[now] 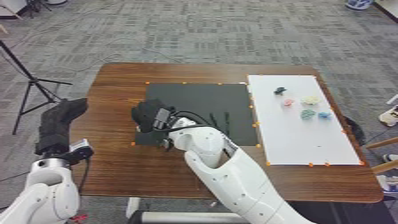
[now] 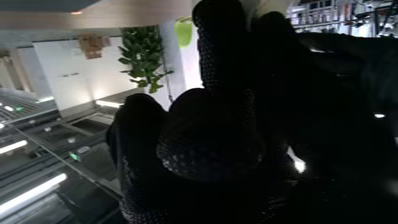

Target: Arrange flowers

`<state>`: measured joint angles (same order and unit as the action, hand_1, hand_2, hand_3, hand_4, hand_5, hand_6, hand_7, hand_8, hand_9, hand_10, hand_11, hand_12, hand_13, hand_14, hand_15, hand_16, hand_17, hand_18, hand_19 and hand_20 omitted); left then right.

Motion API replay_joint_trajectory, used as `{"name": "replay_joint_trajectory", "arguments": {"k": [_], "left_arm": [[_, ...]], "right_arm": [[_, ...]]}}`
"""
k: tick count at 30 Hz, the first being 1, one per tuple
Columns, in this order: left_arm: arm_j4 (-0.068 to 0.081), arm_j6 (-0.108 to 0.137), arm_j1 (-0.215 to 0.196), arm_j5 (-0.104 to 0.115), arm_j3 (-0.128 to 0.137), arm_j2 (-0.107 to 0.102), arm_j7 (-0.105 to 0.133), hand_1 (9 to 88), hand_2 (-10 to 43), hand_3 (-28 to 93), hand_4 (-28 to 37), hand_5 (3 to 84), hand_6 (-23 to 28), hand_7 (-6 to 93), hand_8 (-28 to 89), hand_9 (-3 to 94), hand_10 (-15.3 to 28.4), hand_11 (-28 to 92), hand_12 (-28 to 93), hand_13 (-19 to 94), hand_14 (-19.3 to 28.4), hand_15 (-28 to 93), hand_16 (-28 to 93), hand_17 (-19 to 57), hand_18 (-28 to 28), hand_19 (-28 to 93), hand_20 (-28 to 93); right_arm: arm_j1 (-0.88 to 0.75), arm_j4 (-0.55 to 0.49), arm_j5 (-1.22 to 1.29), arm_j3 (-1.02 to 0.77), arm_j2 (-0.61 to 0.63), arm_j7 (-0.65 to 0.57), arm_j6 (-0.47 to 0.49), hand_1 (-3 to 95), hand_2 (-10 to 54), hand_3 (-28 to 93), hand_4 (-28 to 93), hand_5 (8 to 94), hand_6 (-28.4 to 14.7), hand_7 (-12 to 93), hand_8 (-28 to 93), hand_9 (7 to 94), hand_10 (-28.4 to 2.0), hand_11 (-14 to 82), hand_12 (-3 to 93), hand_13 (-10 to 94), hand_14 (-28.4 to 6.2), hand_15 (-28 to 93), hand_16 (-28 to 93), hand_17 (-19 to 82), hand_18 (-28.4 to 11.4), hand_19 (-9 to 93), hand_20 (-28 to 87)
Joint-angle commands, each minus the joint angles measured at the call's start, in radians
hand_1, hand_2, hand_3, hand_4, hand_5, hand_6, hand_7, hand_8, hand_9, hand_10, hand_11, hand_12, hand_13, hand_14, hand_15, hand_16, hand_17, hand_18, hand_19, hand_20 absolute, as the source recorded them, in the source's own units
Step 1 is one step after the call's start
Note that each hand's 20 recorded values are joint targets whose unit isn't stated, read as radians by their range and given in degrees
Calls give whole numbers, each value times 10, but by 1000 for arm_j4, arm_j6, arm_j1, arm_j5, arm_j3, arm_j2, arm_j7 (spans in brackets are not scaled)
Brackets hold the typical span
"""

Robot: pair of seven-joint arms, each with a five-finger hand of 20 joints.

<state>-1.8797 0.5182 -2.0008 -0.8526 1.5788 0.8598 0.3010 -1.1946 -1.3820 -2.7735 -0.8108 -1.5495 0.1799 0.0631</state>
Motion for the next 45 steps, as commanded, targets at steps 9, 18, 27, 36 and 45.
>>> {"name": "replay_joint_trajectory", "arguments": {"k": [9,18,27,36,45], "left_arm": [[-25,-13,-7,7,6,9,10,223,206,665,-283,539,34,191,-88,514,136,220,100,396,155,198,-40,60,84,55,150],[-32,-15,-16,3,10,13,5,222,193,669,-283,537,34,189,-87,512,137,221,100,396,156,197,-39,59,85,54,149],[-37,-23,-27,3,16,15,-2,229,180,675,-283,536,34,190,-87,511,136,221,100,395,155,197,-39,58,85,54,149],[-38,-25,-20,-4,13,13,-15,231,169,681,-283,535,34,191,-87,510,135,221,100,395,155,197,-39,58,85,55,149],[-42,-19,-18,-2,12,16,-9,234,162,680,-283,536,34,190,-87,509,136,221,100,395,155,197,-38,58,85,56,148]], "right_arm": [[1,-19,-30,-4,-2,-36,74,537,-95,616,-215,735,27,276,14,864,-81,71,221,937,-6,590,358,655,-134,932,622],[-3,-31,-32,4,8,-52,89,510,-95,609,-201,701,8,251,21,812,-94,117,166,936,-5,587,359,655,-134,932,618],[0,-47,-21,15,25,-67,101,463,-95,661,-208,665,-1,226,13,764,-100,128,138,935,0,584,352,654,-130,932,614],[-4,-66,-59,-2,22,-49,202,399,-95,698,-198,645,5,223,-110,722,-103,115,127,928,3,580,348,648,-126,932,606],[8,-71,-16,-3,28,-42,201,282,-95,674,-153,644,-14,174,-109,681,-125,95,125,919,-12,582,340,634,-141,932,602]]}}
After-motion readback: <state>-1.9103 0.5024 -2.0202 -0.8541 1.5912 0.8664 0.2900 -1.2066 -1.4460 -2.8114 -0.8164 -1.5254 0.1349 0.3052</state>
